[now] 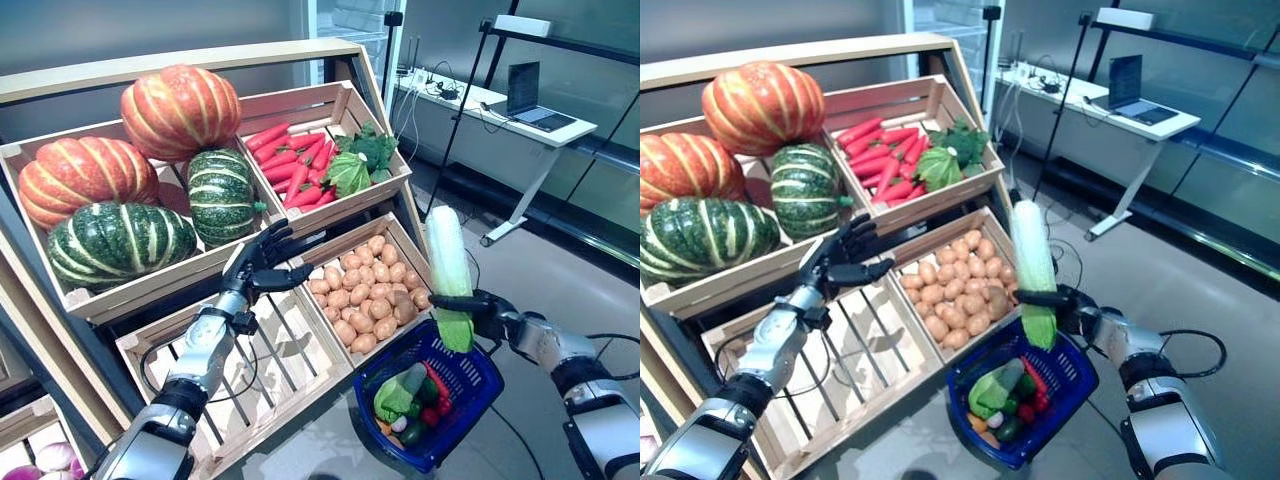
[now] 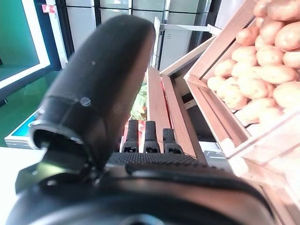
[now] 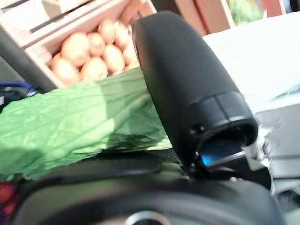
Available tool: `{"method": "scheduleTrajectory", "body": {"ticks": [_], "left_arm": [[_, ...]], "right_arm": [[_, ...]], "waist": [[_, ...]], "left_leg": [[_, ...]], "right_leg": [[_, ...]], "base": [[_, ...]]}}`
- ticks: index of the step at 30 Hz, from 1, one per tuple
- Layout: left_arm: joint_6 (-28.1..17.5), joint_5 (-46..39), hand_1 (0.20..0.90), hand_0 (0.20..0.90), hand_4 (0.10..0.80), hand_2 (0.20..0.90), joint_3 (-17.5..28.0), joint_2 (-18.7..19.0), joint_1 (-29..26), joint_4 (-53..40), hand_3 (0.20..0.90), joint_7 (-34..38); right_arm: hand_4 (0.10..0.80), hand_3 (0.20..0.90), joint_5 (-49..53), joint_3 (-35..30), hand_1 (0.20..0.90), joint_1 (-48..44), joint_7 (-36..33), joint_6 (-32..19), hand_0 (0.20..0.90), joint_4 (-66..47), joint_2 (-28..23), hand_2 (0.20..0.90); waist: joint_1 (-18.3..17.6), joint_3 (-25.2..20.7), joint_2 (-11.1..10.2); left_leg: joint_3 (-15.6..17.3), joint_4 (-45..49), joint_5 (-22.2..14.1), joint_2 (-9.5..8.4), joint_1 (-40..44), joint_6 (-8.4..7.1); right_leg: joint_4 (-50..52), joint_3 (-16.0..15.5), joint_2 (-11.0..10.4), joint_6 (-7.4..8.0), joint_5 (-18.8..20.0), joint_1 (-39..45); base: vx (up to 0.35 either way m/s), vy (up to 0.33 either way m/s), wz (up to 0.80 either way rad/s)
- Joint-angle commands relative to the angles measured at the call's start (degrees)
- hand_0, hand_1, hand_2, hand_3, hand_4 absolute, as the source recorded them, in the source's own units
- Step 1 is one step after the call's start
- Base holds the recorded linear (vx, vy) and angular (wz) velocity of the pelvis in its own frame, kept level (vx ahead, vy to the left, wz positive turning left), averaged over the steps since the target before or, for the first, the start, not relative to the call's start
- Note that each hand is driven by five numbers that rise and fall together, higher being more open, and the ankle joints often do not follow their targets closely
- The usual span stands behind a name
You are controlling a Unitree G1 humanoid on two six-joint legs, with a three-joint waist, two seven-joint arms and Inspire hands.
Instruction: Put vegetables into the basket
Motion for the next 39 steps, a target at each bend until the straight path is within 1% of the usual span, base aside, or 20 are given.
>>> {"method": "scheduleTrajectory", "body": {"ticks": [1,4,5,8,9,10,11,12,13,14,20,21,22,23,26,29,30,31,35,39], "left_arm": [[-4.36,-2.41,0.9,0.9,0.8,0.9,4.59,3.08,-6.91,1.15,0.9,-0.77],[-4.35,-1.96,0.9,0.9,0.8,0.9,4.03,3.11,-9.11,0.9,0.9,0.16],[-4.52,-2.16,0.9,0.9,0.8,0.9,3.8,3.19,-10.05,0.93,0.9,0.43],[-5.56,-2.48,0.9,0.9,0.8,0.9,2.34,3.11,-13.98,0.1,0.9,1.46],[-5.72,-2.35,0.9,0.9,0.8,0.9,2.09,3.01,-14.29,-0.26,0.9,1.87],[-5.39,-1.98,0.9,0.9,0.8,0.9,1.55,2.78,-14.63,-1.76,0.9,2.35],[-5.25,-1.93,0.9,0.9,0.8,0.9,1.53,2.74,-14.65,-1.99,0.9,2.42],[-4.98,-2.0,0.9,0.9,0.8,0.9,1.3,2.61,-14.72,-3.33,0.9,3.04],[-4.96,-2.75,0.9,0.9,0.8,0.9,1.02,2.54,-14.72,-4.86,0.9,3.26],[-4.86,-3.52,0.9,0.9,0.8,0.9,0.83,2.3,-14.76,-5.86,0.9,3.23],[-4.1,-4.6,0.9,0.9,0.8,0.9,-1.55,1.09,-16.63,-9.3,0.9,3.66],[-4.02,-5.1,0.9,0.9,0.8,0.9,-2.08,1.07,-16.8,-9.97,0.9,3.72],[-4.12,-5.36,0.9,0.9,0.8,0.9,-2.27,1.09,-16.96,-10.51,0.9,3.99],[-4.4,-5.71,0.9,0.9,0.8,0.9,-2.53,1.05,-16.96,-11.22,0.9,4.34],[-5.13,-5.78,0.9,0.9,0.8,0.9,-3.16,0.93,-17.45,-13.74,0.9,5.84],[-4.7,-6.28,0.9,0.9,0.8,0.9,-3.56,1.27,-18.22,-16.36,0.9,7.24],[-4.45,-6.42,0.9,0.9,0.8,0.9,-3.69,1.29,-18.37,-16.68,0.9,7.32],[-4.17,-6.77,0.9,0.9,0.8,0.9,-3.82,1.26,-18.35,-16.98,0.9,7.19],[-3.51,-7.13,0.9,0.9,0.8,0.9,-4.56,1.47,-18.05,-17.77,0.9,7.13],[-4.21,-7.6,0.9,0.9,0.8,0.9,-5.14,2.0,-17.79,-16.98,0.9,6.59]], "right_arm": [[0.4,0.3,-0.38,-5.34,0.3,-3.5,-2.2,-8.3,0.3,1.29,-2.76,0.3],[0.4,0.3,1.19,-8.01,0.3,-2.59,-6.11,-10.31,0.3,4.91,-2.14,0.3],[0.4,0.3,2.09,-8.66,0.3,-2.89,-6.66,-10.81,0.3,5.77,-2.24,0.3],[0.4,0.3,3.2,-10.22,0.3,-4.47,-8.87,-13.32,0.3,8.85,-2.64,0.3],[0.4,0.3,3.69,-10.28,0.3,-4.81,-9.14,-13.33,0.3,9.15,-2.84,0.3],[0.4,0.3,5.21,-10.75,0.3,-5.63,-9.78,-12.87,0.3,10.48,-3.32,0.3],[0.4,0.3,5.45,-10.8,0.3,-5.75,-9.94,-12.72,0.3,10.66,-3.38,0.3],[0.4,0.3,6.76,-11.02,0.3,-6.2,-10.39,-12.42,0.3,11.28,-3.61,0.3],[0.4,0.3,8.66,-11.71,0.3,-6.87,-10.42,-12.24,0.3,12.71,-4.07,0.3],[0.4,0.3,9.76,-12.32,0.3,-7.42,-10.89,-11.9,0.3,13.7,-4.32,0.3],[0.4,0.3,13.05,-12.5,0.3,-12.08,-13.24,-10.2,0.3,17.65,-5.32,0.3],[0.4,0.3,13.44,-12.25,0.3,-12.9,-13.71,-9.86,0.3,18.21,-5.52,0.3],[0.4,0.3,13.75,-11.97,0.3,-13.62,-13.97,-9.84,0.3,18.53,-5.63,0.3],[0.4,0.3,14.05,-11.67,0.3,-14.52,-14.32,-9.88,0.3,18.87,-5.69,0.3],[0.4,0.3,14.04,-10.84,0.3,-17.57,-15.14,-9.69,0.3,19.78,-6.28,0.3],[0.4,0.3,15.13,-10.22,0.3,-19.17,-14.63,-9.29,0.3,20.34,-7.05,0.3],[0.546,0.519,15.66,-10.11,0.519,-19.5,-14.17,-9.31,0.519,20.45,-7.25,0.519],[0.8,0.9,15.61,-10.26,0.9,-19.88,-14.09,-8.81,0.9,20.62,-7.49,0.9],[0.8,0.9,16.0,-10.31,0.9,-21.32,-15.42,-9.55,0.9,21.38,-8.0,0.9],[0.8,0.9,16.22,-10.54,0.9,-21.78,-16.23,-9.26,0.9,22.41,-8.31,0.9]], "waist": [[1.05,-1.79,0.61],[1.18,1.68,0.47],[1.21,2.68,0.32],[0.92,9.05,0.28],[0.83,9.76,0.48],[0.88,11.28,0.61],[0.87,11.29,0.66],[0.95,12.22,0.7],[1.11,13.44,0.84],[1.28,14.33,1.0],[2.29,18.18,2.25],[2.48,18.72,2.59],[2.53,19.32,2.73],[2.63,19.79,3.09],[2.65,21.18,4.28],[2.52,21.81,4.78],[2.52,21.87,4.84],[2.58,21.96,4.9],[2.79,22.24,5.15],[2.99,21.97,4.99]], "left_leg": [[1.65,4.83,-5.17,-0.48,-0.47,1.01],[1.68,13.09,-7.96,0.31,-5.91,1.52],[1.33,15.77,-8.94,0.54,-7.86,1.57],[-0.3,27.19,-12.25,1.99,-16.8,1.48],[-0.84,29.85,-13.4,2.37,-18.65,1.44],[-1.7,34.35,-15.05,2.95,-22.4,1.66],[-1.83,34.9,-15.34,3.04,-22.94,1.7],[-2.23,37.71,-16.47,3.48,-25.17,1.94],[-2.63,42.17,-18.44,4.02,-28.18,2.34],[-3.25,45.33,-19.96,3.99,-30.24,2.85],[-5.2,56.7,-24.63,3.03,-39.08,3.37],[-5.97,59.13,-26.97,2.9,-39.91,2.82],[-5.77,60.21,-25.99,2.96,-41.51,3.09],[-6.47,62.27,-27.7,2.94,-42.37,2.54],[-7.04,68.34,-30.05,3.35,-46.51,2.15],[-8.18,73.85,-31.77,3.99,-50.53,1.81],[-8.56,75.03,-32.15,4.11,-51.47,1.72],[-8.98,76.17,-32.59,4.08,-52.31,1.56],[-10.11,79.57,-33.5,4.07,-55.22,1.36],[-10.73,80.71,-33.93,4.14,-56.05,1.32]], "right_leg": [[2.91,1.41,1.37,-2.43,1.82,-3.61],[10.41,1.01,0.86,-3.52,-0.78,-9.18],[12.14,0.87,0.61,-3.77,-1.27,-10.86],[22.23,0.21,-0.72,-5.18,-3.58,-19.31],[24.75,0.05,-1.08,-5.33,-4.56,-20.94],[28.96,-0.2,-2.14,-5.9,-5.75,-24.17],[29.43,-0.22,-2.22,-5.95,-5.97,-24.61],[32.33,-0.33,-3.15,-6.18,-6.73,-26.69],[36.25,-0.64,-4.45,-6.59,-7.83,-29.38],[39.23,-0.6,-5.21,-6.89,-8.62,-31.31],[51.62,0.19,-8.4,-6.93,-11.8,-40.66],[54.26,0.69,-8.77,-6.28,-13.7,-41.84],[54.87,0.46,-9.24,-6.82,-12.63,-43.31],[56.63,0.97,-9.45,-6.36,-13.93,-44.36],[61.96,1.65,-10.45,-6.24,-15.66,-48.81],[67.14,2.56,-11.13,-6.23,-17.41,-53.0],[68.2,2.78,-11.25,-6.26,-17.81,-53.86],[69.31,2.94,-11.32,-6.29,-18.3,-54.64],[73.22,3.47,-11.31,-6.12,-19.46,-57.77],[74.4,3.59,-11.18,-5.87,-19.8,-58.69]], "base": [[-0.115,-0.073,-0.09],[-0.244,-0.105,-0.17],[-0.338,-0.096,-0.18],[-0.409,-0.05,0.02],[-0.296,0.02,0.04],[-0.165,0.016,-0.01],[-0.184,0.024,-0.01],[-0.154,0.04,0.03],[-0.199,0.058,0.02],[-0.174,0.062,-0.02],[-0.095,0.021,0.11],[-0.052,-0.003,0.15],[0.009,0.018,0.11],[-0.078,0.04,0.08],[-0.024,0.056,0.08],[-0.023,0.023,0.09],[-0.01,-0.02,0.14],[-0.014,-0.029,0.13],[-0.017,-0.04,0.12],[0.01,-0.038,0.08]]}}
